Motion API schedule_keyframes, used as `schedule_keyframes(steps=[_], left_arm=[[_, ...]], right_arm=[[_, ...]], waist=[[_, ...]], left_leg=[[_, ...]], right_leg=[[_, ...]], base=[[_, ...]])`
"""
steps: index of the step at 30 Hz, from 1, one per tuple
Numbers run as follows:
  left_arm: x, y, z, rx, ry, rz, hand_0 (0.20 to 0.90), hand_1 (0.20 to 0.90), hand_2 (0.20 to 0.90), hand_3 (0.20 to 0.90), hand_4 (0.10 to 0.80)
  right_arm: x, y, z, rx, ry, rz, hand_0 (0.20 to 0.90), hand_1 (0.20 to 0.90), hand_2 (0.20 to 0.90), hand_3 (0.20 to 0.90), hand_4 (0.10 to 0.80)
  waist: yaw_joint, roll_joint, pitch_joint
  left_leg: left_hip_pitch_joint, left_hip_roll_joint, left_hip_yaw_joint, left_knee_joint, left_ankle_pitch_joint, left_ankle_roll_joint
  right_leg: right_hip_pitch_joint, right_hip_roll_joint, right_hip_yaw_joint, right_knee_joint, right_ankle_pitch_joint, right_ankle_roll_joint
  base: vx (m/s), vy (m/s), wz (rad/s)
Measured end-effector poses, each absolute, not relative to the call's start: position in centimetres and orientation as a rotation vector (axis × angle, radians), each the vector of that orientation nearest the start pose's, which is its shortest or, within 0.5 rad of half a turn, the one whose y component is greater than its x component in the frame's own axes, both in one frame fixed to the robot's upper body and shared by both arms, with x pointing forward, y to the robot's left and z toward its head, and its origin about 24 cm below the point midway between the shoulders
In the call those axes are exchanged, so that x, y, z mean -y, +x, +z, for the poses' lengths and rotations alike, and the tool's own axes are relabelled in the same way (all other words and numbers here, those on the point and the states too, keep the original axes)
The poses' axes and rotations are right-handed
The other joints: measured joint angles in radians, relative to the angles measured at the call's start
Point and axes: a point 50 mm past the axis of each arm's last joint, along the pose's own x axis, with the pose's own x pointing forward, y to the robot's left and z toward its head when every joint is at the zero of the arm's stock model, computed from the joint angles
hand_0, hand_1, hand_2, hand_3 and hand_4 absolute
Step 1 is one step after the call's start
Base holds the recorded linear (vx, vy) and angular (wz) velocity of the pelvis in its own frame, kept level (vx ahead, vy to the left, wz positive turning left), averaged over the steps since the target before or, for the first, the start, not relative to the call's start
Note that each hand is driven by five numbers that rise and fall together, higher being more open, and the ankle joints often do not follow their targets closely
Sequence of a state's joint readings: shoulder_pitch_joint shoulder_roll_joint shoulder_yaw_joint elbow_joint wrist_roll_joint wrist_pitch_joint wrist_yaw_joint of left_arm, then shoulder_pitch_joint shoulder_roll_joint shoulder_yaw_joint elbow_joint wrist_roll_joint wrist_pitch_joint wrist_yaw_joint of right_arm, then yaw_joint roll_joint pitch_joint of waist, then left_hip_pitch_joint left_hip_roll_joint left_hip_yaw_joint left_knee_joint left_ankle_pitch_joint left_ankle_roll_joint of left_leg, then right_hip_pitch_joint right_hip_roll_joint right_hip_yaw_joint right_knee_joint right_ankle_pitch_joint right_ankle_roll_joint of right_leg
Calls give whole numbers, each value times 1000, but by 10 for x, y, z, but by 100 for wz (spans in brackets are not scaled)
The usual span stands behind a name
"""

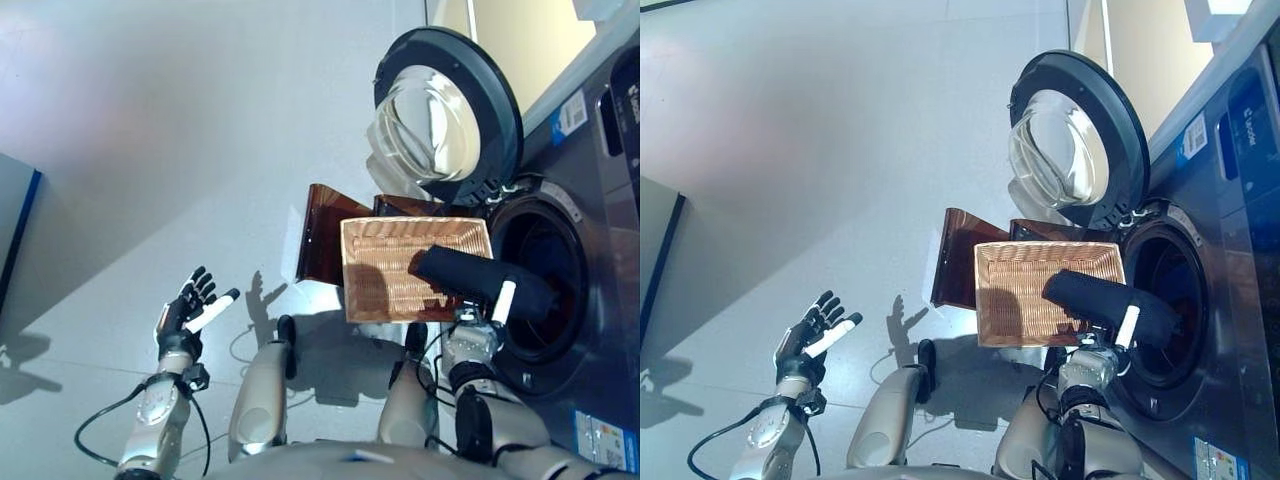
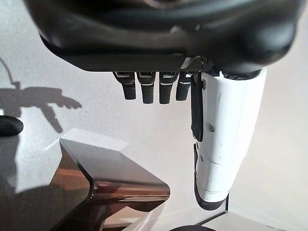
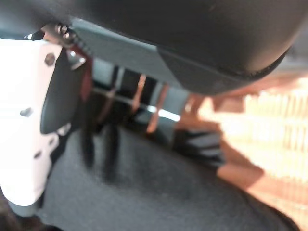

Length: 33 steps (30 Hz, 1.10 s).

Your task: Pick up the clothes and place them into the washing machine

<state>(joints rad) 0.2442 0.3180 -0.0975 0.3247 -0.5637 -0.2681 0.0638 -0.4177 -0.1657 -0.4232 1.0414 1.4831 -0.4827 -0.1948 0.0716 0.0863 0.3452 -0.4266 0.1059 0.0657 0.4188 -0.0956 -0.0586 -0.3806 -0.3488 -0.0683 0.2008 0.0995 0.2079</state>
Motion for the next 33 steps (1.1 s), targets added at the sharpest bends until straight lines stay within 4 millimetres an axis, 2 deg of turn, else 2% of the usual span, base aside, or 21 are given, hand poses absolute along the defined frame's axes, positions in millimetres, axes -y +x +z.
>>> schedule_keyframes(steps=[3, 7, 12, 17, 24, 27, 30, 33], left_arm=[[-233, 169, -50, -311, -204, 239, 900, 900, 900, 900, 800], [-232, 162, -54, -333, -217, 243, 900, 900, 900, 900, 800], [-229, 164, -53, -333, -229, 233, 900, 900, 900, 900, 800], [-228, 162, -53, -334, -228, 229, 900, 900, 900, 900, 800], [-229, 161, -51, -328, -226, 226, 900, 900, 900, 900, 800], [-231, 159, -47, -317, -219, 222, 900, 900, 900, 900, 800], [-230, 161, -42, -299, -220, 214, 900, 900, 900, 900, 800], [-231, 164, -37, -276, -215, 200, 900, 900, 900, 900, 800]], right_arm=[[285, 251, -54, 54, 1382, -1246, 200, 200, 200, 200, 300], [297, 257, -41, 121, 1382, -1254, 200, 200, 200, 200, 300], [310, 264, -27, 186, 1402, -1277, 200, 200, 200, 200, 300], [322, 276, -8, 218, 1405, -1274, 200, 200, 200, 200, 300], [332, 272, -5, 197, 1447, -1401, 200, 200, 200, 200, 300], [339, 279, 8, 215, 1499, -1434, 200, 200, 200, 200, 300], [358, 280, 27, 277, 1494, -1436, 200, 200, 200, 200, 300], [375, 276, 39, 327, 1478, -1447, 200, 200, 200, 200, 300]], waist=[[1, 2, -3], [1, 24, -17], [-2, 34, -15], [-6, 45, 18], [7, 49, 34], [3, 53, 34], [12, 80, 39], [26, 86, 37]], left_leg=[[-4, 0, 14, 6, -5, 2], [-40, 4, 9, 61, -37, 3], [-107, 5, 7, 165, -84, 17], [-172, 5, 10, 293, -149, 35], [-215, -3, 12, 349, -165, 44], [-229, -14, 13, 354, -164, 44], [-229, -18, 16, 366, -170, 53], [-230, -18, 16, 365, -170, 53]], right_leg=[[-15, -3, 3, 4, 0, 0], [-49, 4, 18, 30, -1, 1], [-112, -3, 39, 119, -31, 19], [-187, -8, 88, 229, -72, 41], [-235, -19, 114, 286, -85, 47], [-259, -23, 127, 294, -86, 47], [-260, -26, 136, 303, -86, 47], [-261, -27, 135, 306, -88, 47]], base=[[2, 10, -11], [-31, 7, -11], [-20, 12, -2], [-8, 6, -7], [1, 8, 1], [11, 31, -2], [0, 0, 0], [0, 0, 0]])
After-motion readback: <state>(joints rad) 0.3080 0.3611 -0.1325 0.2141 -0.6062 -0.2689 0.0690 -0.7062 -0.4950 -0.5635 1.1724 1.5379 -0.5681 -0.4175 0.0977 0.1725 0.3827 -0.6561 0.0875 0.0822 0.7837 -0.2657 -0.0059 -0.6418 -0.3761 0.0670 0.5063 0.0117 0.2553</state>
